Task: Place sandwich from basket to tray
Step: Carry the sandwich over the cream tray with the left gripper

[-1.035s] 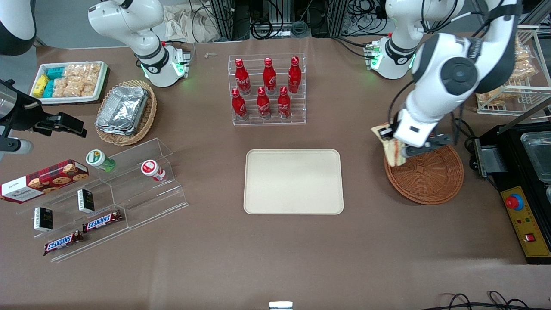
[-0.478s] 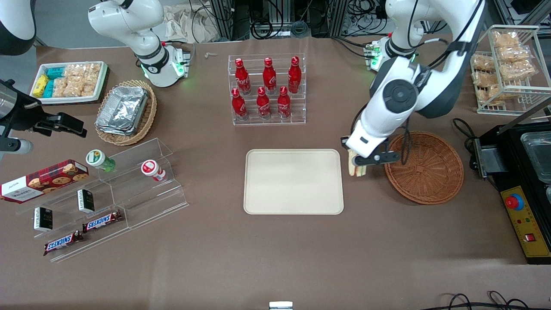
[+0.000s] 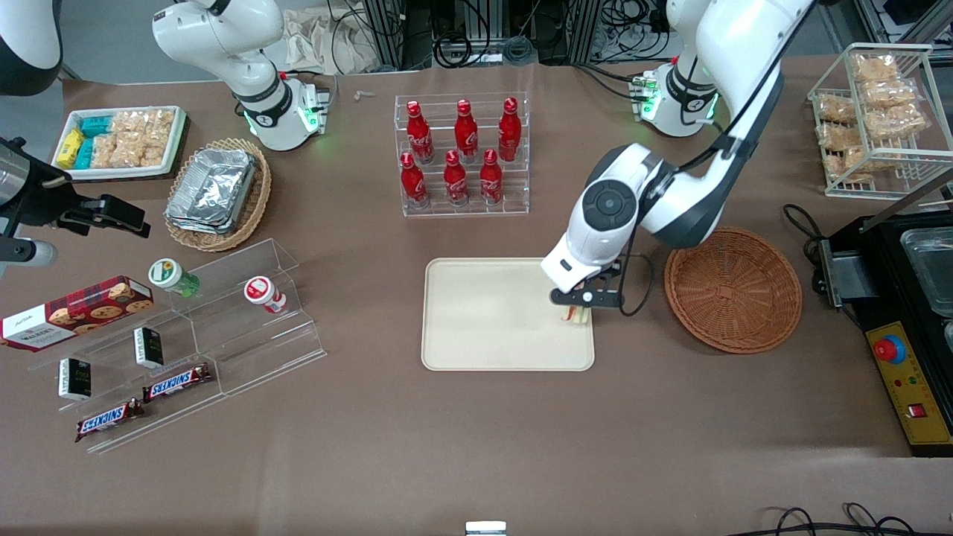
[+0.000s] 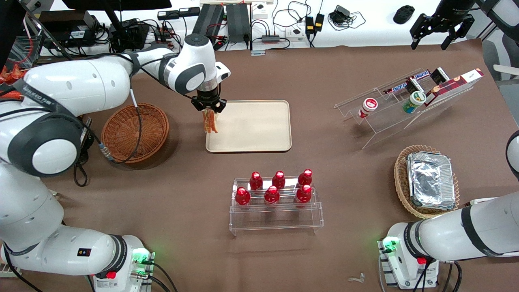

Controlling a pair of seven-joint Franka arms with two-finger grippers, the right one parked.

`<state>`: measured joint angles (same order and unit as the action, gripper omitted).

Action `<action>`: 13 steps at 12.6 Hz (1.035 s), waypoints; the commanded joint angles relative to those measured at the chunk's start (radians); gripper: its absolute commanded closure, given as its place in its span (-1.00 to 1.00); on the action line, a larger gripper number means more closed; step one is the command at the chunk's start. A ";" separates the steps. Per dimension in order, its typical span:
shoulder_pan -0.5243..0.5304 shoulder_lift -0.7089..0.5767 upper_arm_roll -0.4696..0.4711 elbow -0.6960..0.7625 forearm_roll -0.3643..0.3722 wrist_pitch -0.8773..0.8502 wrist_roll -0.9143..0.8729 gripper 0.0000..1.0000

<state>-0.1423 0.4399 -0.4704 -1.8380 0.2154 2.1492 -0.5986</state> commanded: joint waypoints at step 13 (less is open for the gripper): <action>0.007 0.212 0.000 0.068 0.176 0.117 -0.109 -1.00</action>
<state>-0.1372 0.6345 -0.4650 -1.8098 0.3684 2.2725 -0.6805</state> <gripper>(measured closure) 0.502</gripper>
